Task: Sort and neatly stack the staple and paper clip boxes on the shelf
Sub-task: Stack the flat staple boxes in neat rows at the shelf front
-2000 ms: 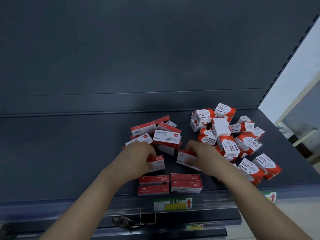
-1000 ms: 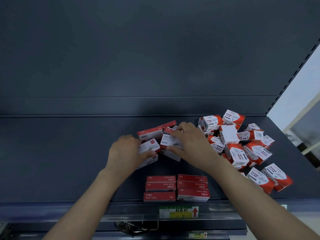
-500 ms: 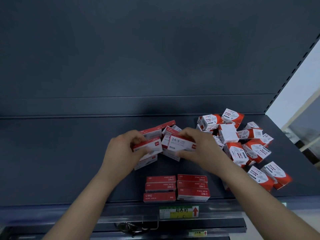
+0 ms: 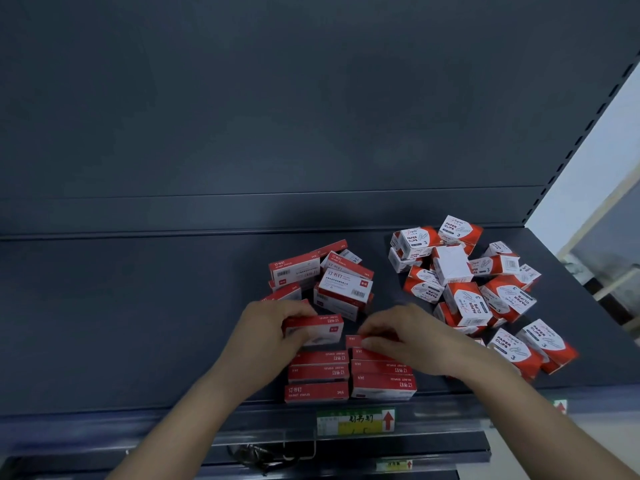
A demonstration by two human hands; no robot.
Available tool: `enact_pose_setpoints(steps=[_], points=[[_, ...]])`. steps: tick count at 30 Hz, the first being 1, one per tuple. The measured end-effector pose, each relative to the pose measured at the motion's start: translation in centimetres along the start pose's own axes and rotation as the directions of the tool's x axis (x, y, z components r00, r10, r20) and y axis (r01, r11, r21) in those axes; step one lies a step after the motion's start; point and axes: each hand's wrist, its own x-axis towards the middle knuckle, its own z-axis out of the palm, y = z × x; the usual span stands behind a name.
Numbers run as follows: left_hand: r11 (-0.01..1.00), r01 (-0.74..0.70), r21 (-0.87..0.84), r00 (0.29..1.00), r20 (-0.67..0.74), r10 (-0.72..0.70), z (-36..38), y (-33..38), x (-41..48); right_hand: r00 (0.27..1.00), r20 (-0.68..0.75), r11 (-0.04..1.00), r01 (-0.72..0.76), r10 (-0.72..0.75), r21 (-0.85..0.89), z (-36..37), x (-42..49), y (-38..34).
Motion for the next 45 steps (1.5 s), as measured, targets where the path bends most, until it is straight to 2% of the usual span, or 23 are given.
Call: enact_pose_setpoints(steps=[4, 7, 8, 10, 12, 13, 17, 24, 26, 29, 32, 35, 38, 42, 45], points=[[0.996, -0.013, 0.092, 0.993, 0.121, 0.002, 0.4, -0.8, -0.3, 0.998, -0.057, 1.000, -0.025, 0.024, -0.006, 0.0, 0.2, -0.1], [0.987, -0.053, 0.153, 0.982, 0.188, 0.024, 0.2, -1.3, -0.4, 0.961, -0.266, 0.997, -0.070, 0.072, 0.021, -0.5, 0.5, -0.5], [0.988, -0.047, 0.146, 0.987, 0.160, 0.024, 0.0, -1.3, -0.3, 0.938, -0.338, 0.997, -0.082, 0.078, 0.003, -0.7, 0.8, -0.7], [0.987, -0.026, 0.156, 0.999, -0.020, 0.029, -0.7, -1.4, 0.0, 0.904, -0.423, 0.993, -0.098, 0.063, -0.062, -1.0, 1.5, -1.4], [0.966, -0.011, 0.258, 0.982, -0.180, 0.059, -1.4, -1.7, 0.7, 0.902, -0.429, 0.980, -0.117, 0.036, -0.164, -1.1, 2.3, -1.9], [0.949, -0.007, 0.315, 0.977, -0.198, 0.073, -1.5, -1.8, 1.2, 0.905, -0.424, 0.967, -0.124, 0.018, -0.223, -1.0, 2.8, -2.1], [0.861, -0.033, 0.508, 0.996, -0.057, 0.072, -0.8, -1.1, 2.6, 0.906, -0.420, 0.910, -0.134, -0.048, -0.392, -0.4, 4.0, -2.3], [0.716, -0.074, 0.694, 0.993, 0.119, -0.013, 0.7, 0.0, 4.7, 0.905, -0.421, 0.892, -0.142, -0.058, -0.429, 0.0, 4.4, -2.5], [0.713, -0.092, 0.695, 0.987, 0.157, -0.025, 1.0, 0.0, 4.8, 0.913, -0.404, 0.893, -0.133, -0.059, -0.430, 0.1, 4.5, -2.5], [0.766, -0.045, 0.641, 0.994, 0.109, -0.032, 0.2, -0.3, 4.6, 0.915, -0.402, 0.903, -0.134, -0.046, -0.408, -0.2, 4.7, -2.4], [0.853, 0.006, 0.523, 1.000, -0.028, 0.010, -1.1, -0.5, 3.9, 0.913, -0.406, 0.935, -0.119, -0.029, -0.334, -0.3, 4.7, -2.7], [0.943, 0.000, 0.333, 0.993, -0.115, 0.041, -2.0, -0.4, 3.3, 0.901, -0.433, 0.970, -0.096, -0.011, -0.224, 0.0, 4.2, -2.9], [0.999, -0.008, 0.031, 0.992, -0.129, 0.012, -2.4, 0.0, 2.9, 0.903, -0.429, 0.997, -0.050, 0.023, -0.051, -0.3, 3.2, -2.2], [0.951, 0.009, -0.309, 0.998, -0.063, -0.030, -1.1, -0.5, 1.9, 0.938, -0.338, 0.993, -0.039, 0.074, 0.110, -1.2, 1.4, -0.4], [0.883, 0.092, -0.460, 0.994, -0.004, -0.106, 0.5, -1.6, 0.6, 0.959, -0.269, 0.987, -0.049, 0.089, 0.154, -1.0, 0.7, 0.6]])
